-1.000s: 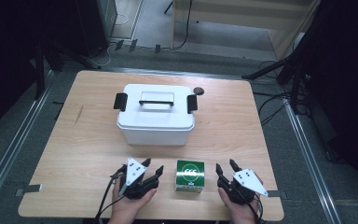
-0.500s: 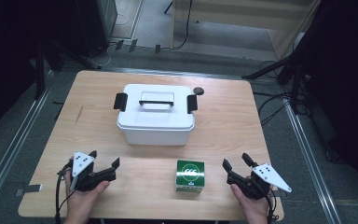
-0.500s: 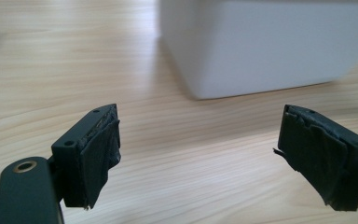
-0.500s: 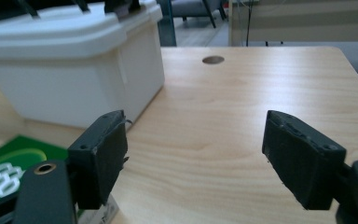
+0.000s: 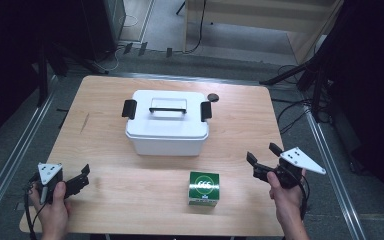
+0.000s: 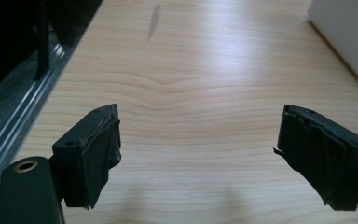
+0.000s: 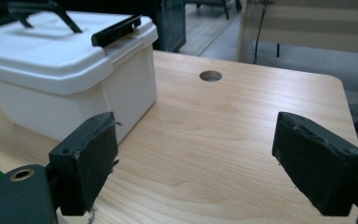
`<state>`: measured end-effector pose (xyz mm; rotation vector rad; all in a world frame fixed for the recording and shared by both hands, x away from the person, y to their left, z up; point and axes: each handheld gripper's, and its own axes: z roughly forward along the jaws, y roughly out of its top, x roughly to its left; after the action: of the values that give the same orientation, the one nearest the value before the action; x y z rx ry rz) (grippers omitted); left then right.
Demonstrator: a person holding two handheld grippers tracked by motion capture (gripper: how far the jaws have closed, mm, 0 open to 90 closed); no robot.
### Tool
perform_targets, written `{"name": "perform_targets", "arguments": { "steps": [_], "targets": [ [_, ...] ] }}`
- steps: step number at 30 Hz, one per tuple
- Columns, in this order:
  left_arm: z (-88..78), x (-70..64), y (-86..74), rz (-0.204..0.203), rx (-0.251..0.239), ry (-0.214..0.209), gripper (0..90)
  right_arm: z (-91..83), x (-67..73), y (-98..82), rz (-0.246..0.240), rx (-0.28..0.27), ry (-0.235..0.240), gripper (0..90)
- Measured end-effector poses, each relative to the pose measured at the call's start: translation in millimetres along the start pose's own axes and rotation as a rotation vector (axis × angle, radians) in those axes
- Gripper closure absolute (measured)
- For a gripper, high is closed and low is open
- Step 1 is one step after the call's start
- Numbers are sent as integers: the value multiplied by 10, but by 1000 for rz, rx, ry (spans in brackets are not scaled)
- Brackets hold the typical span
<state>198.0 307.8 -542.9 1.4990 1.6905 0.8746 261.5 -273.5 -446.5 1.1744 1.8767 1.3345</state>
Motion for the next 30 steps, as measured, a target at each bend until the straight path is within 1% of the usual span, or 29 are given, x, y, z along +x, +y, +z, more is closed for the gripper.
{"name": "perform_targets", "arguments": {
  "steps": [1, 2, 3, 4, 5, 6, 7, 8, 9, 10, 11, 12, 13, 15, 16, 17, 18, 19, 20, 21, 22, 23, 24, 25, 26, 29, 30],
  "targets": [
    [12, 18, -9, -3, 2, 7, 136, 36, 6, 48, -18, 17, 4, 133],
    [23, 28, -19, -10, 4, 5, 136, 70, 11, 96, -33, 38, 11, 141],
    [23, 28, -19, -10, 4, 5, 137, 70, 11, 96, -33, 38, 11, 141],
    [30, 26, -24, -11, 5, 6, 137, 111, 7, 146, -42, 61, 39, 154],
    [30, 8, -23, -3, 4, 14, 136, 192, -9, 243, -58, 105, 97, 189],
    [28, -10, -25, 10, 3, 23, 136, 192, -9, 243, -58, 105, 97, 189],
    [34, -25, -32, 21, 1, 24, 137, 228, -10, 289, -73, 119, 110, 211],
    [42, -41, -36, 24, 2, 28, 137, 299, -3, 382, -108, 152, 136, 208],
    [46, -45, -39, 33, 5, 31, 137, 299, -3, 382, -108, 152, 136, 208],
    [49, -48, -41, 35, 5, 32, 137, 336, 1, 428, -124, 172, 155, 201],
    [48, -49, -42, 36, 4, 32, 137, 390, 25, 514, -150, 193, 178, 214],
    [47, -50, -45, 35, 3, 31, 137, 390, 25, 514, -150, 193, 178, 214],
    [48, -56, -49, 34, 2, 35, 137, 411, 42, 552, -162, 196, 184, 225],
    [45, -73, -55, 51, 4, 45, 137, 453, 66, 626, -189, 204, 196, 234],
    [44, -83, -60, 64, 3, 50, 136, 503, 70, 704, -219, 217, 223, 263],
    [47, -108, -65, 83, 0, 54, 136, 526, 73, 743, -228, 225, 237, 287],
    [47, -108, -65, 83, 0, 54, 136, 526, 73, 743, -228, 225, 237, 287],
    [48, -124, -69, 99, -2, 56, 136, 590, 91, 816, -271, 253, 239, 344],
    [46, -127, -71, 103, -3, 56, 136, 622, 117, 846, -301, 275, 227, 342],
    [46, -127, -71, 103, -3, 56, 136, 622, 117, 846, -301, 275, 227, 342],
    [44, -129, -73, 104, -3, 55, 136, 655, 141, 877, -330, 292, 218, 343],
    [42, -128, -74, 106, -3, 54, 136, 688, 163, 906, -348, 308, 220, 345],
    [41, -127, -75, 106, -1, 49, 137, 751, 209, 965, -385, 333, 248, 359],
    [42, -126, -74, 106, 1, 47, 136, 764, 229, 983, -393, 341, 250, 360],
    [42, -126, -74, 106, 1, 47, 136, 784, 247, 1008, -409, 345, 263, 371],
    [50, -127, -70, 103, 2, 43, 137, 824, 294, 1052, -415, 348, 284, 380],
    [56, -123, -67, 101, 6, 41, 137, 875, 352, 1099, -460, 364, 276, 383]
  ]
}}
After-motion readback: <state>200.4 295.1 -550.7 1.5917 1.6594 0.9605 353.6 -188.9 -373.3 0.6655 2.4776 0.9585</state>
